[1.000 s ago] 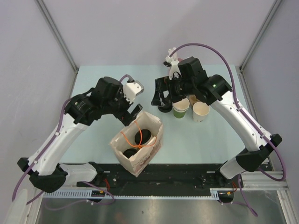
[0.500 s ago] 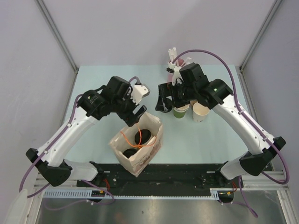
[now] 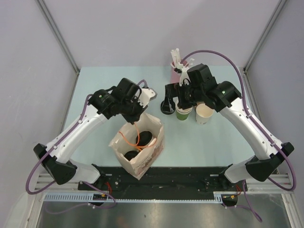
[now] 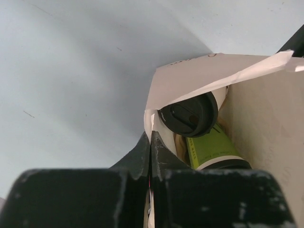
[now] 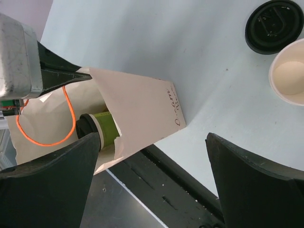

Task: Pack the takeout coffee

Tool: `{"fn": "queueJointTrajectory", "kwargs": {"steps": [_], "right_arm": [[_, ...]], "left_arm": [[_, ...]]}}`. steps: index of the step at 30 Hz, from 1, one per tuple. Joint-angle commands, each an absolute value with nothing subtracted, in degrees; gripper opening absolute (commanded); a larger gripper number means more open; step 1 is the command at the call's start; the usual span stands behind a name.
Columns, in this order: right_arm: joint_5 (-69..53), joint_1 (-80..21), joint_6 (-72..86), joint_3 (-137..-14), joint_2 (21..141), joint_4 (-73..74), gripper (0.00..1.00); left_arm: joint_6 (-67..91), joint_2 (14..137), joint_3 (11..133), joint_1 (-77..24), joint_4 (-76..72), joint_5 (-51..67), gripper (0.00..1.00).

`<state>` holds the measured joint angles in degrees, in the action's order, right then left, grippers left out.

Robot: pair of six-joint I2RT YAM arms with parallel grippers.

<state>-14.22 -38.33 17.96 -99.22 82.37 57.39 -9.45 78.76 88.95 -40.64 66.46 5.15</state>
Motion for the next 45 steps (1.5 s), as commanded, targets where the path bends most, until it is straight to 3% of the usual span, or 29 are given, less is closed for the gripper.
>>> {"fn": "queueJointTrajectory", "kwargs": {"steps": [1,7,12,17,24,38,41,45], "right_arm": [[-11.8,-36.9,18.7,-99.8,80.1,55.8,1.00],[-3.4,-33.8,20.9,-103.1,82.2,55.7,1.00],[-0.1,-27.5,24.5,-109.3,88.1,53.4,0.96],[3.2,-22.0,27.7,-117.4,96.1,51.2,0.83],[9.1,-17.1,28.6,-122.3,105.5,45.5,0.74],[8.8,-15.5,25.8,-129.1,120.3,37.2,0.53],[10.4,-15.6,26.5,-129.4,122.0,36.4,0.45],[14.3,-16.2,26.9,-130.3,123.3,35.9,0.42]], "left_arm": [[-7.2,76.3,91.9,-40.9,65.4,3.4,0.01],[-5.5,73.7,92.0,-39.9,65.4,-6.1,0.00],[-4.0,74.1,92.2,-34.4,65.0,-6.2,0.00],[-2.7,77.1,93.0,-27.3,64.5,-3.5,0.00],[-2.0,80.1,94.5,-20.6,63.6,-3.2,0.01],[-0.6,79.7,92.6,-18.1,63.3,-6.2,0.00],[-0.4,78.9,92.4,-18.1,63.5,-6.9,0.00],[1.0,77.9,91.7,-18.0,63.5,-9.1,0.00]]}}
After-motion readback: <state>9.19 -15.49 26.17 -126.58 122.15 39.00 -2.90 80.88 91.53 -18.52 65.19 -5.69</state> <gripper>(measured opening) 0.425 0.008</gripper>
